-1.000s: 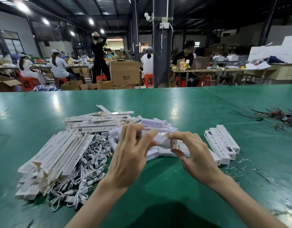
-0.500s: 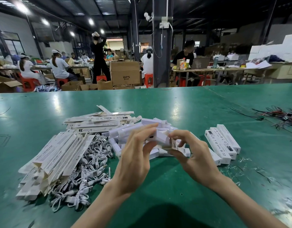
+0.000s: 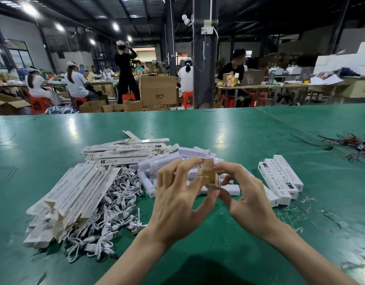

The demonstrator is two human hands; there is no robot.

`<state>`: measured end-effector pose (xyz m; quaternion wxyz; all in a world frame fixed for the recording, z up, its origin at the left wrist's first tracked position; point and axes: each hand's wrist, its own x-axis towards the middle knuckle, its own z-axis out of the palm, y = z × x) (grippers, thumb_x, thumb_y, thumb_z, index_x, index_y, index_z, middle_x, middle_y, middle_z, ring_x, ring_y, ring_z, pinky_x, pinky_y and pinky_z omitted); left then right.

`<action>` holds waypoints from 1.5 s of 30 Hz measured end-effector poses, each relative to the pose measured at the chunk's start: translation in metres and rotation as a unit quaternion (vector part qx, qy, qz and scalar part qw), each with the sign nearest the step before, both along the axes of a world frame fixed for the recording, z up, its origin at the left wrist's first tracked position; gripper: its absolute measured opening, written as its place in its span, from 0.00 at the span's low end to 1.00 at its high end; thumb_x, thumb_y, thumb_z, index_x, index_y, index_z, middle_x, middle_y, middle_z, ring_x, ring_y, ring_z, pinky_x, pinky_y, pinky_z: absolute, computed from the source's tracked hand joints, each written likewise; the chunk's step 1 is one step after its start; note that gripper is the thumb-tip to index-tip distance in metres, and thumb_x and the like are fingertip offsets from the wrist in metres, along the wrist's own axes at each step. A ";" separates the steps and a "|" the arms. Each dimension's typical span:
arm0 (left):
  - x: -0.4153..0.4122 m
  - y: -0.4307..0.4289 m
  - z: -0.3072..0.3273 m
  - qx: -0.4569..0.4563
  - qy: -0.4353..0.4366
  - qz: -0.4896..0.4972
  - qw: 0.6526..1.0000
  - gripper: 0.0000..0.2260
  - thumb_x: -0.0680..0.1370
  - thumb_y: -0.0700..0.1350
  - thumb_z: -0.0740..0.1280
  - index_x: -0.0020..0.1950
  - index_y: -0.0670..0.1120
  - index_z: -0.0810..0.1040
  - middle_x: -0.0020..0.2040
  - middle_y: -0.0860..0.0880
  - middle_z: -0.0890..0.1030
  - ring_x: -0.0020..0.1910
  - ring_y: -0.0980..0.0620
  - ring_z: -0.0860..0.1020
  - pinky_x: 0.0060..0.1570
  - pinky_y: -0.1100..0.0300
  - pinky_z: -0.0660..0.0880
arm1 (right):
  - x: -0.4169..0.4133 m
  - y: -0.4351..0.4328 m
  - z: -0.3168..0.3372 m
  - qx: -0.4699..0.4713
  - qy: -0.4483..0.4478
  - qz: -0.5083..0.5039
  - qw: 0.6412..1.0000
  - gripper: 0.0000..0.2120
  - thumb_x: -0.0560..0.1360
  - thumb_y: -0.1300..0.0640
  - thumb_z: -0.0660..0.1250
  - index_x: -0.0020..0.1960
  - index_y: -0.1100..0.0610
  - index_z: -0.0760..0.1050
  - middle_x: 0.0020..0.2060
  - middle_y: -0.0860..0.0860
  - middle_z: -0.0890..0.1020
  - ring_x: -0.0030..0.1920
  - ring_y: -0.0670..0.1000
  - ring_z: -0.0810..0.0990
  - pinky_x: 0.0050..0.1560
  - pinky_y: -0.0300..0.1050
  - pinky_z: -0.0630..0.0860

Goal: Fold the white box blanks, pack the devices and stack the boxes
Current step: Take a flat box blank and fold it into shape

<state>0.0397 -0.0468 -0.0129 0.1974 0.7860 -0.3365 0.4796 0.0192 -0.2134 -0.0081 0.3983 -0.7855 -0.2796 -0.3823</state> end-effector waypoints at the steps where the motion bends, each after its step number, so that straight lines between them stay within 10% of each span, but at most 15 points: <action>1: 0.000 0.000 -0.001 -0.002 0.003 -0.007 1.000 0.16 0.78 0.55 0.63 0.60 0.48 0.80 0.64 0.50 0.68 0.63 0.48 0.67 0.65 0.58 0.60 | 0.000 0.000 0.000 0.000 -0.005 -0.004 1.000 0.25 0.68 0.66 0.72 0.60 0.47 0.70 0.49 0.37 0.79 0.46 0.37 0.75 0.47 0.32 0.73; 8: 0.040 0.045 0.017 -0.127 0.209 0.000 0.970 0.06 0.81 0.43 0.58 0.58 0.47 0.70 0.54 0.52 0.73 0.48 0.56 0.73 0.50 0.57 0.76 | 0.005 -0.007 -0.001 0.013 -0.020 -0.030 0.999 0.28 0.68 0.67 0.76 0.61 0.47 0.69 0.54 0.35 0.77 0.41 0.46 0.77 0.45 0.37 0.75; 15: 0.071 0.116 -0.018 0.153 0.435 0.375 0.804 0.15 0.81 0.52 0.60 0.64 0.46 0.71 0.64 0.43 0.73 0.64 0.44 0.71 0.61 0.53 0.69 | 0.002 0.005 -0.005 -0.017 -0.058 -0.026 0.998 0.28 0.67 0.65 0.72 0.60 0.44 0.67 0.53 0.29 0.73 0.45 0.41 0.75 0.50 0.28 0.70; 20: 0.073 0.111 -0.024 0.109 0.395 0.367 0.835 0.11 0.80 0.51 0.64 0.58 0.47 0.76 0.58 0.47 0.77 0.59 0.47 0.75 0.54 0.53 0.75 | 0.001 0.011 -0.015 -0.019 -0.085 -0.022 0.996 0.28 0.67 0.67 0.73 0.60 0.48 0.67 0.51 0.34 0.73 0.47 0.38 0.74 0.51 0.32 0.72; 32: 0.054 0.098 0.003 -0.231 0.342 0.082 0.907 0.06 0.76 0.42 0.71 0.48 0.47 0.74 0.42 0.53 0.79 0.41 0.58 0.78 0.42 0.67 0.72 | -0.002 0.015 -0.014 -0.023 -0.068 -0.024 0.997 0.30 0.68 0.65 0.72 0.62 0.45 0.64 0.54 0.26 0.71 0.47 0.38 0.72 0.52 0.28 0.69; 45: 0.027 0.059 0.015 -0.432 0.456 -0.250 0.737 0.17 0.69 0.41 0.70 0.56 0.46 0.70 0.46 0.48 0.85 0.44 0.52 0.83 0.45 0.61 0.80 | 0.001 0.012 -0.019 -0.008 0.011 -0.038 0.999 0.31 0.66 0.71 0.76 0.59 0.47 0.68 0.50 0.35 0.77 0.47 0.34 0.74 0.49 0.25 0.68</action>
